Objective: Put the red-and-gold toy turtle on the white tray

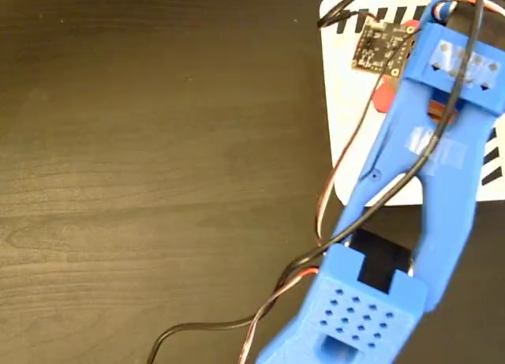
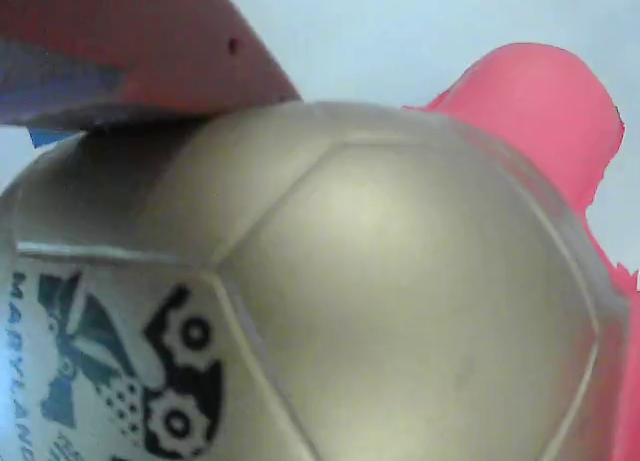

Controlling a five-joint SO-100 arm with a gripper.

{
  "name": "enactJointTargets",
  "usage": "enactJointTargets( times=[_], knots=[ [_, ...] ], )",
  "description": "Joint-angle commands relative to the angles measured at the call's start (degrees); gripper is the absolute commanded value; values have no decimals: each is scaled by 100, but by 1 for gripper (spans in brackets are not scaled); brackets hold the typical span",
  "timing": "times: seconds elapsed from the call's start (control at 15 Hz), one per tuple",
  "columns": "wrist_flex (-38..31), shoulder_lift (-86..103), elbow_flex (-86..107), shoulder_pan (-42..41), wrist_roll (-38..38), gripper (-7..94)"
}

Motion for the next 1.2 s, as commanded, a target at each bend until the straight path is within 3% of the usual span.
enactJointTargets(
  times=[0.0,0.4,0.53,0.6,0.67,0.8,1.13],
  knots=[
    [62,255,-272,70,220,0],
    [35,167,-132,79,281,2],
    [35,158,-123,70,281,10],
    [35,158,-79,70,272,21],
    [35,158,-35,62,264,40],
    [35,158,9,62,255,53],
    [35,158,79,62,211,58]
  ],
)
